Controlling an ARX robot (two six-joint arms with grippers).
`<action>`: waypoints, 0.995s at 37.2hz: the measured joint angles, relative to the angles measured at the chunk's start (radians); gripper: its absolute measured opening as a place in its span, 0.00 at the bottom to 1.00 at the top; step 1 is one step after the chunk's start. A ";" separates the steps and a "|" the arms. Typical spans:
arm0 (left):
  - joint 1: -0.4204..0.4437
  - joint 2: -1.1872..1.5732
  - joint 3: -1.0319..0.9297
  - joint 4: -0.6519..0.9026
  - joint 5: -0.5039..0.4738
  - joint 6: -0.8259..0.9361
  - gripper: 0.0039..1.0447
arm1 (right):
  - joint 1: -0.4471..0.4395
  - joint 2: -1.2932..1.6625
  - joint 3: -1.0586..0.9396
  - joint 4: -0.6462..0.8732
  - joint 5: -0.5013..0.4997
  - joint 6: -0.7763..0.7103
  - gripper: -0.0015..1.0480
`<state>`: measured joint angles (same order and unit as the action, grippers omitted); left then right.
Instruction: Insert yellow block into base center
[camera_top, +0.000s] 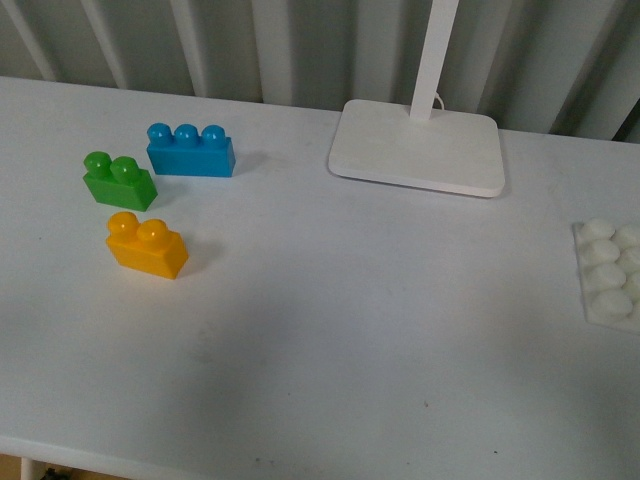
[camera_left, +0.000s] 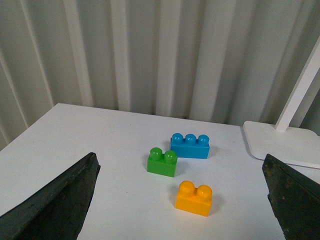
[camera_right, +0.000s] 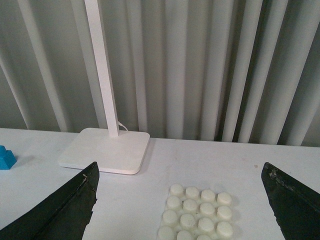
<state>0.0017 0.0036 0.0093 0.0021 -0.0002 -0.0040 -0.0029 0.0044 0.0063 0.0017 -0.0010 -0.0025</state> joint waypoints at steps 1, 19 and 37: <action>0.000 0.000 0.000 0.000 0.000 0.000 0.94 | 0.000 0.000 0.000 0.000 0.000 0.000 0.91; 0.000 0.000 0.000 0.000 0.000 0.000 0.94 | 0.000 0.000 0.000 0.000 0.000 0.000 0.91; 0.000 0.000 0.000 0.000 0.000 0.000 0.94 | -0.256 0.801 0.247 0.022 -0.102 -0.053 0.91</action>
<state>0.0017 0.0036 0.0093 0.0017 -0.0006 -0.0040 -0.2584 0.8059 0.2531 0.0235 -0.1032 -0.0559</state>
